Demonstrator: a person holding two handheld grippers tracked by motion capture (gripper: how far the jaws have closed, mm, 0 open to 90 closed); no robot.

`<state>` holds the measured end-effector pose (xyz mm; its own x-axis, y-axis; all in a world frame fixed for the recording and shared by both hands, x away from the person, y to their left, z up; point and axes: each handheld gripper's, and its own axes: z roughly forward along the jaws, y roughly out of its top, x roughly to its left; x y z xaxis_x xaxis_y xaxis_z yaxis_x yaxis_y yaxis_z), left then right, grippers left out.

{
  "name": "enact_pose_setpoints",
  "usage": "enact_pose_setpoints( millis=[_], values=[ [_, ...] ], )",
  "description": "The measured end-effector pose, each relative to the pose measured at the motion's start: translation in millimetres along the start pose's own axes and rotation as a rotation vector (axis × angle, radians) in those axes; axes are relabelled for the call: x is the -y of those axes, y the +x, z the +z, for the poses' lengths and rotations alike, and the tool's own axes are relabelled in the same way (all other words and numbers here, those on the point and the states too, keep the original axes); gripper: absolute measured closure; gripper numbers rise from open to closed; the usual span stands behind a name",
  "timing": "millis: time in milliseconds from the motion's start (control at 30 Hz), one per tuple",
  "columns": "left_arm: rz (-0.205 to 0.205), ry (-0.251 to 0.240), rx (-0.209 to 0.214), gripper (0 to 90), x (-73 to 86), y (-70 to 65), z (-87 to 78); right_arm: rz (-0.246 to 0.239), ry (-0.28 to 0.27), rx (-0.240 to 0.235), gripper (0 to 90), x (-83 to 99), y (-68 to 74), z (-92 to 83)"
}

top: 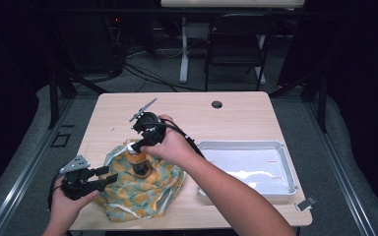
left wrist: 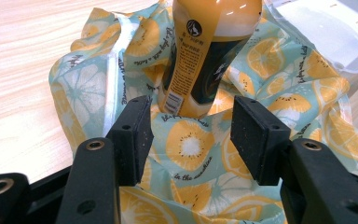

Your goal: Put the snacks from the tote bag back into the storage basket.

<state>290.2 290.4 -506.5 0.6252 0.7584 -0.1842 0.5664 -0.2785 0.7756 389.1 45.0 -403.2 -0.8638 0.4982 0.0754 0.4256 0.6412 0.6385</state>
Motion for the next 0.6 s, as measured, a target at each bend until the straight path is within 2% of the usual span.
enact_pose_setpoints(
  millis=[233,600],
  values=[
    [0.006,0.013,0.001,48.3,0.0,0.7,-0.5,-0.015,0.033,-0.005,45.4,-6.2,3.4,10.4],
    [0.001,0.001,-0.005,48.4,0.8,1.8,0.3,-0.038,0.070,-0.004,46.3,-12.0,6.3,22.9]
  ],
)
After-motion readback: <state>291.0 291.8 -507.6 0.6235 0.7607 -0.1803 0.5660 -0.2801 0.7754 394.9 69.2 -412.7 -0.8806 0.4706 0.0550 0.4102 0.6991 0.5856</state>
